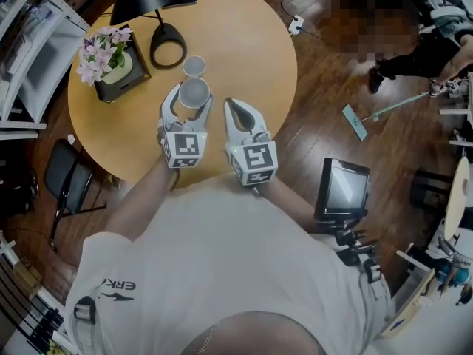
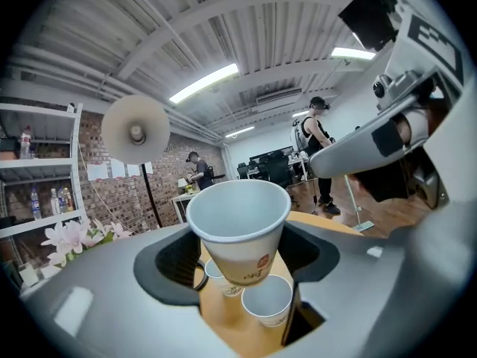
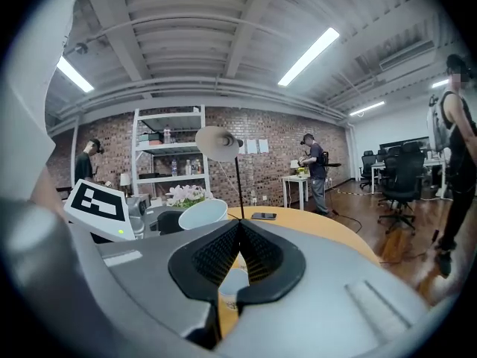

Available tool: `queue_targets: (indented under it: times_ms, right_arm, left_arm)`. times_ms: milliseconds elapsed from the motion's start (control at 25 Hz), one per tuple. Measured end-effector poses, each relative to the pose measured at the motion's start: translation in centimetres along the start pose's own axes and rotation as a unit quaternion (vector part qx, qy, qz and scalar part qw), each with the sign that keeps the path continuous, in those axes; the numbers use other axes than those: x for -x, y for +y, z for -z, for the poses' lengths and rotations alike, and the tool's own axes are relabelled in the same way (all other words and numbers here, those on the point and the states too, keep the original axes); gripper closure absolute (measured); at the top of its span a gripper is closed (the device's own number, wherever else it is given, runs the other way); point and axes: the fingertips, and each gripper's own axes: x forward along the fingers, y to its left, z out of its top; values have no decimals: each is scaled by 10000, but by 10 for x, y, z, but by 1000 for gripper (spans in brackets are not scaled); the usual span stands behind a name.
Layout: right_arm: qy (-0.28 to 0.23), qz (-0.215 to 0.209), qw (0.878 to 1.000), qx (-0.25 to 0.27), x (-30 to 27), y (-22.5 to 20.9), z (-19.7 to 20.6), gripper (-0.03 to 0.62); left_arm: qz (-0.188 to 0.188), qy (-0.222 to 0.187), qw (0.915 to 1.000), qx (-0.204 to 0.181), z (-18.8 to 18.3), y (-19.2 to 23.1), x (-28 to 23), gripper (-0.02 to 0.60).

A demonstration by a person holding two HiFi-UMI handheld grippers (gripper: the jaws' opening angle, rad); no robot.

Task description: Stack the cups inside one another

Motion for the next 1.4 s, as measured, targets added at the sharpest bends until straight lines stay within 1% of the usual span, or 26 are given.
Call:
queue_targets:
  times_ms: [240, 560, 1200, 1400]
  right_arm:
    - [18, 154, 9998, -84, 2, -14, 4, 580]
    - [116, 162, 9997, -136, 3, -17, 12, 580]
    - [291, 233, 9991, -219, -13, -23, 24, 580]
    - [430, 261, 9985, -235, -18, -26, 35, 580]
  left_arm:
    - [222, 73, 9997, -48, 4, -16, -11, 256]
    - [313, 269, 9991, -21, 19, -23, -14, 256]
    - [463, 800, 9957, 78, 70, -28, -29, 255]
    - [507, 848, 9951, 95, 84, -30, -33, 255]
